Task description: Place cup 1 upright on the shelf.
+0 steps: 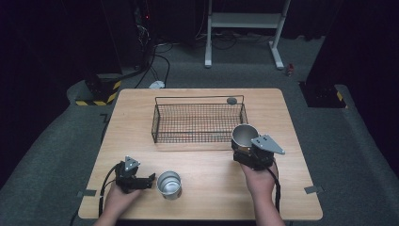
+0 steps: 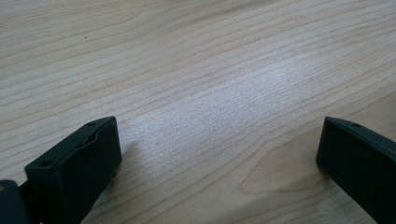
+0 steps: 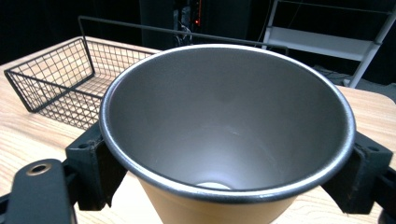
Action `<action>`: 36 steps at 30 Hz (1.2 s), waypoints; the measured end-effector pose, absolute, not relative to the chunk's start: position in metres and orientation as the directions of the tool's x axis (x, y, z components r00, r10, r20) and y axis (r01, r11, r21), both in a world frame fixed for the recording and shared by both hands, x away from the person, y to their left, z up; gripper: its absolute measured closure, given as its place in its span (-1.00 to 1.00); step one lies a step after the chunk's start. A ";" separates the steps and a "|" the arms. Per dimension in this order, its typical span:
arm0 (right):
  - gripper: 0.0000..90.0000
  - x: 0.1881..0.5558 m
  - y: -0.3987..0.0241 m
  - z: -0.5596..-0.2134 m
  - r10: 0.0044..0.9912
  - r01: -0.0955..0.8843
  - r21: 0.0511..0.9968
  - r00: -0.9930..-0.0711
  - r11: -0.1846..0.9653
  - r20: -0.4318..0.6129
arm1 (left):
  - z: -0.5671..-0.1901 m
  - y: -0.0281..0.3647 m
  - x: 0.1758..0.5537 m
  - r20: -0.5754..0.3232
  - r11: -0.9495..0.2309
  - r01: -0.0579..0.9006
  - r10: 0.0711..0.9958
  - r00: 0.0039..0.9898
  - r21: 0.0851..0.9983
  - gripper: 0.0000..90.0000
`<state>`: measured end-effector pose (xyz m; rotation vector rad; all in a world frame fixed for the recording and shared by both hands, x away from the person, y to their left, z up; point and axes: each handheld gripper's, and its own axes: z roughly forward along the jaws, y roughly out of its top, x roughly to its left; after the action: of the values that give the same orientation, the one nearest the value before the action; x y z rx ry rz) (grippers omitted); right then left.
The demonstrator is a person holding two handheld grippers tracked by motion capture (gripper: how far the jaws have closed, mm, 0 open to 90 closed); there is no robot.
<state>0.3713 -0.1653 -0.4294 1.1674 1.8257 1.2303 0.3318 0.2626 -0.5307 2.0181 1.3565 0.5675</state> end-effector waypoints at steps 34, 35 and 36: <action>-0.69 0.391 -0.147 -0.402 0.907 0.270 0.954 -0.421 0.127 -0.001 | -0.531 0.262 0.331 0.005 -0.271 0.652 0.925 0.379 0.708 -0.98; -0.69 0.391 -0.147 -0.402 0.907 0.267 0.956 -0.421 0.122 0.001 | -0.531 0.262 0.331 0.003 -0.269 0.653 0.926 0.378 0.708 -0.98; -0.69 0.392 -0.148 -0.401 0.908 0.273 0.955 -0.418 0.119 0.006 | -0.531 0.262 0.331 0.003 -0.269 0.653 0.926 0.378 0.708 -0.98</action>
<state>0.3924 -0.1475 -0.4009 1.1474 1.7820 1.3165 0.3315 0.2619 -0.5306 2.0187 1.3537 0.5656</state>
